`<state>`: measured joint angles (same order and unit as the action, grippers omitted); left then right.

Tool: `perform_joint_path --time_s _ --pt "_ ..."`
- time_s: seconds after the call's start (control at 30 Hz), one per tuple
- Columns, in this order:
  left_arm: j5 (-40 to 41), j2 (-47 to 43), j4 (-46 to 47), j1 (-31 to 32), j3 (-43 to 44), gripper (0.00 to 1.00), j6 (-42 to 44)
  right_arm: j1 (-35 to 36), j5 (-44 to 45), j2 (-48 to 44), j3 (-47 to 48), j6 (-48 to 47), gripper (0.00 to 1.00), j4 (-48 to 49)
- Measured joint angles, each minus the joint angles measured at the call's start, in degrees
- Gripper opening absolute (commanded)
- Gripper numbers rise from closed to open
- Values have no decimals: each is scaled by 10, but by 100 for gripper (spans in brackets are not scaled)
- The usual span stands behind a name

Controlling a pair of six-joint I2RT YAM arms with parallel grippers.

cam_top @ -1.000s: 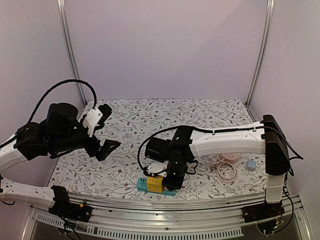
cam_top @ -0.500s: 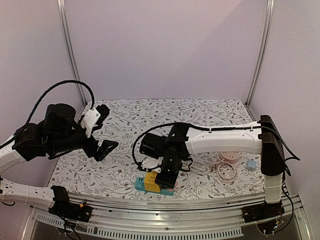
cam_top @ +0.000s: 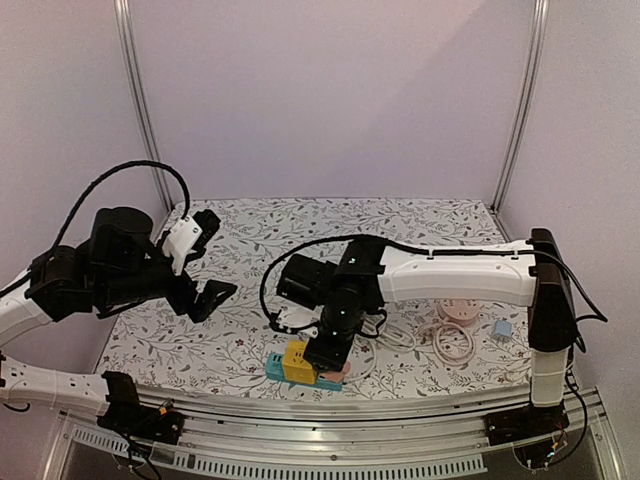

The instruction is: Insert the plug

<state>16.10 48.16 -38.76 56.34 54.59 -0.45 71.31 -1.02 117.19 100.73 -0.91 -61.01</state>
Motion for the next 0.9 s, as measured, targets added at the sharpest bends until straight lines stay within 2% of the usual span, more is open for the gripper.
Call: perform_joint_path --time_s 0.23,0.37,0.57,0.77,0.9 --pt "-4 18 -11 0 11 97 13 0 -2 -48 -14 19 61 12" --pt "-9 28 -15 0 25 96 16 0 -12 -93 -52 22 61 42" --pt "-29 47 -15 0 45 92 20 -19 -52 -206 -207 22 61 135" --pt "-88 81 -15 0 70 90 26 -70 -107 -327 -362 23 60 258" --pt "-113 108 -14 0 83 89 26 -80 -134 -385 -441 20 58 334"
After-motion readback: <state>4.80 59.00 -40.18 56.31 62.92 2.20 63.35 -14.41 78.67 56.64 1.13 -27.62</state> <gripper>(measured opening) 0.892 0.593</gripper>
